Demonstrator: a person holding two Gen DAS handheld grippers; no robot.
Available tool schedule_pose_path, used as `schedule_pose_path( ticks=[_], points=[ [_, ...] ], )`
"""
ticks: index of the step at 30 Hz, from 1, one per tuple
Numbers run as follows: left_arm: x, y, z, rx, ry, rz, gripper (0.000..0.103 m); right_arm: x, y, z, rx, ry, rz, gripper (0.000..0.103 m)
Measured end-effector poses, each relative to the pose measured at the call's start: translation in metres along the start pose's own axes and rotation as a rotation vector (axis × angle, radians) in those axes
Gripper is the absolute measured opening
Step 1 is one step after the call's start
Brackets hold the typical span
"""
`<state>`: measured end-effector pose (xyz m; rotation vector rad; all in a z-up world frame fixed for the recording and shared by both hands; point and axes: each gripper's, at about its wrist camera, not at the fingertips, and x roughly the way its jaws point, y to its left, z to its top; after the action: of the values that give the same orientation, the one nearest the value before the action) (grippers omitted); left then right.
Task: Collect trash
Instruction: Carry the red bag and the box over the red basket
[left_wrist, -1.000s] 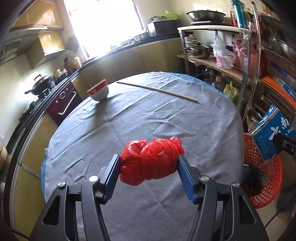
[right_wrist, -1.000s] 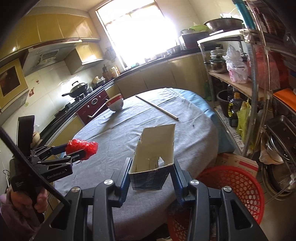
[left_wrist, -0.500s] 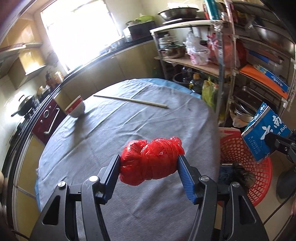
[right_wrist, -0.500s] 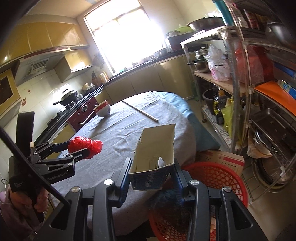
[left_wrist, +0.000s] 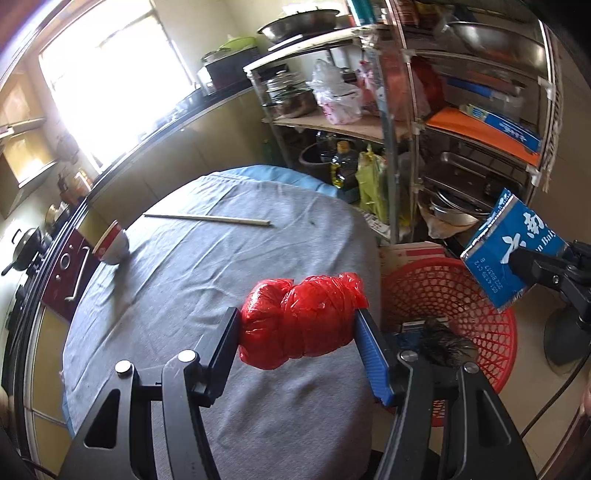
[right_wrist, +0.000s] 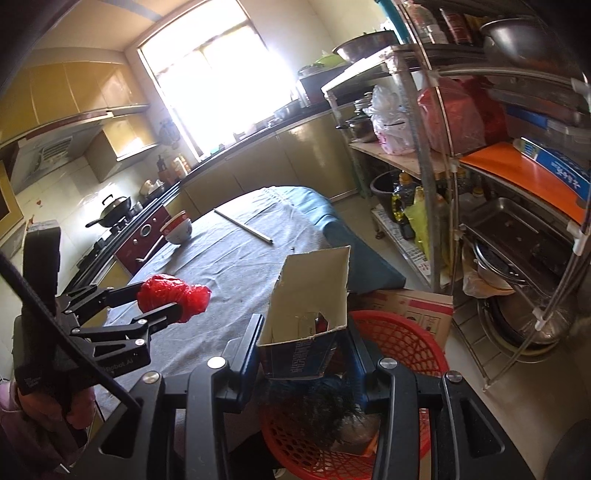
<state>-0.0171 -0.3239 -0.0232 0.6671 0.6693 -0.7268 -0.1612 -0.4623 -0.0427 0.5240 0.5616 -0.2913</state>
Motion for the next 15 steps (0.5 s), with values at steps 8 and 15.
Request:
schedule_pose_path(
  ticks=[8,15],
  points=[
    [0.004,-0.024,0.004,0.038,0.007,-0.045,0.063,-0.008,-0.018,-0.003,0.033,-0.004,-0.016,0.044],
    [0.006,-0.040,0.005,0.069,0.017,-0.070,0.063,-0.013,-0.033,-0.010,0.073,0.007,-0.021,0.044]
  ],
)
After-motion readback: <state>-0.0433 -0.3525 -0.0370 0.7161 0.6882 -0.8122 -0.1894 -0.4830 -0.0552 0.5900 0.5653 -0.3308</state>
